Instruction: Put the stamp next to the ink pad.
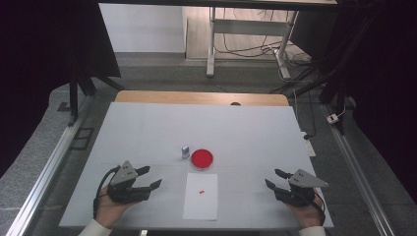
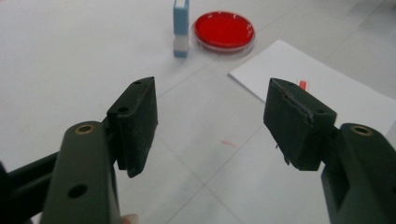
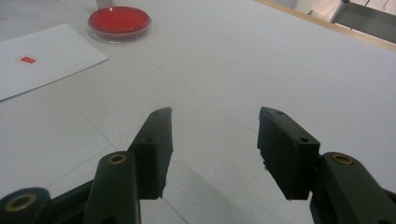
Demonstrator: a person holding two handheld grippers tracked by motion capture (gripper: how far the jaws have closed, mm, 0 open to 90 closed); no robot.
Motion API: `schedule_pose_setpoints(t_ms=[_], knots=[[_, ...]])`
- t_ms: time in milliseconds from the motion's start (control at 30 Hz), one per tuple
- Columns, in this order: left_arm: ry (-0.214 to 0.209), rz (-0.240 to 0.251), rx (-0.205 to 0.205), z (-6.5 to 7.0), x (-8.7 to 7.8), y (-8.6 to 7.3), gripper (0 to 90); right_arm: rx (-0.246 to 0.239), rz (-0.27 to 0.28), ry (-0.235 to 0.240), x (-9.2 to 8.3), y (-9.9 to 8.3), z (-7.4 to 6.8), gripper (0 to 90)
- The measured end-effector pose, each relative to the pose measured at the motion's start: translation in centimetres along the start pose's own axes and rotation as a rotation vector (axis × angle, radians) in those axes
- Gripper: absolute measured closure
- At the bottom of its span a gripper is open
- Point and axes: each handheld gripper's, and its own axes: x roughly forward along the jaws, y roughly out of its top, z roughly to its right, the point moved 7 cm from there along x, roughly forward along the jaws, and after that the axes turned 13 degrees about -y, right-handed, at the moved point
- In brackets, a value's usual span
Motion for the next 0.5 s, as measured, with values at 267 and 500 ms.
schedule_pose_setpoints(t_ms=[267, 500], knots=[[0.005, -0.005, -0.028, -0.45, -0.12, -0.95, 34.9, -0.037, -0.009, 0.002, 0.3, -0.2, -0.33, 44.8], [-0.001, -0.003, -0.027, -0.4, -0.13, -0.92, 34.9, -0.055, -0.002, 0.001, 0.39, -0.17, -0.48, 44.8]])
